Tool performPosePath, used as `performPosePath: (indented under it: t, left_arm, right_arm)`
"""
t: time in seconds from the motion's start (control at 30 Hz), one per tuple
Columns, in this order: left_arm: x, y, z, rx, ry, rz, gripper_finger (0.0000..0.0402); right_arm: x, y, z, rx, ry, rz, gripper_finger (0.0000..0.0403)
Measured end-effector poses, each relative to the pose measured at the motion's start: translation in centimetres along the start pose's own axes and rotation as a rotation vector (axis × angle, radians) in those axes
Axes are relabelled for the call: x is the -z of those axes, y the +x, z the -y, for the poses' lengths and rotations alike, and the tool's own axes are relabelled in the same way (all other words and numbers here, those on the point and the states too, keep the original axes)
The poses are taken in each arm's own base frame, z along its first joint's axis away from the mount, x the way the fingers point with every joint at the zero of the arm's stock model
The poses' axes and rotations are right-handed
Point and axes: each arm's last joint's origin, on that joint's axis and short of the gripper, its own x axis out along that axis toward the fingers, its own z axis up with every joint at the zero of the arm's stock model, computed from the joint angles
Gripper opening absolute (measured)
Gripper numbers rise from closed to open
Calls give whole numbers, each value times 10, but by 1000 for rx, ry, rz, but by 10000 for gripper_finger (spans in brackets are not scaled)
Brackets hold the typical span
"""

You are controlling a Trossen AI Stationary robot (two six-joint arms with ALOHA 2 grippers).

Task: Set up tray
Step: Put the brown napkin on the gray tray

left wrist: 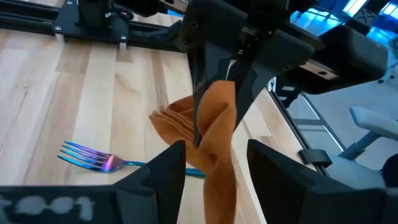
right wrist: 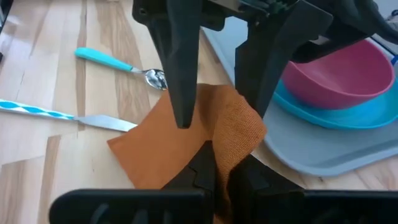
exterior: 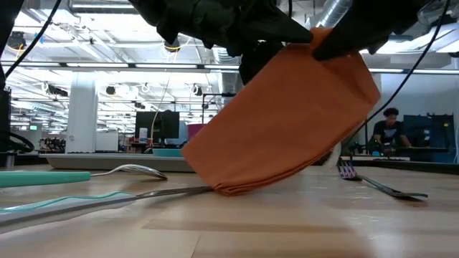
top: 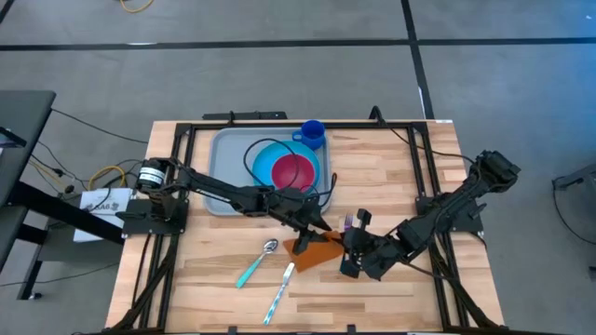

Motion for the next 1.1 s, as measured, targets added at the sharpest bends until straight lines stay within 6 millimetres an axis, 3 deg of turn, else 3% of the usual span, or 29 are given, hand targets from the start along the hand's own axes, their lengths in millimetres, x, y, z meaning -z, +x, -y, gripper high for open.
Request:
performPosePath:
  t: [0.2,0.43,0.83,0.97,1.1]
  left_arm:
    - [0,0,0,2,7,-1,114]
    - [1,0,0,23,17,-16,12]
    - [10,-3,5,10,-75,-127,1]
    - [-8,-26,25,6,-64,-115,1]
    - [-33,-69,45,-123,-46,-81,0]
  right_arm:
    - [0,0,0,1,8,1,19]
    - [0,0,-1,-21,39,-10,57]
    - [2,-5,-11,-176,82,-62,138]
    - [5,-12,-18,-222,144,-80,165]
    - [9,-20,-24,-228,187,-77,183]
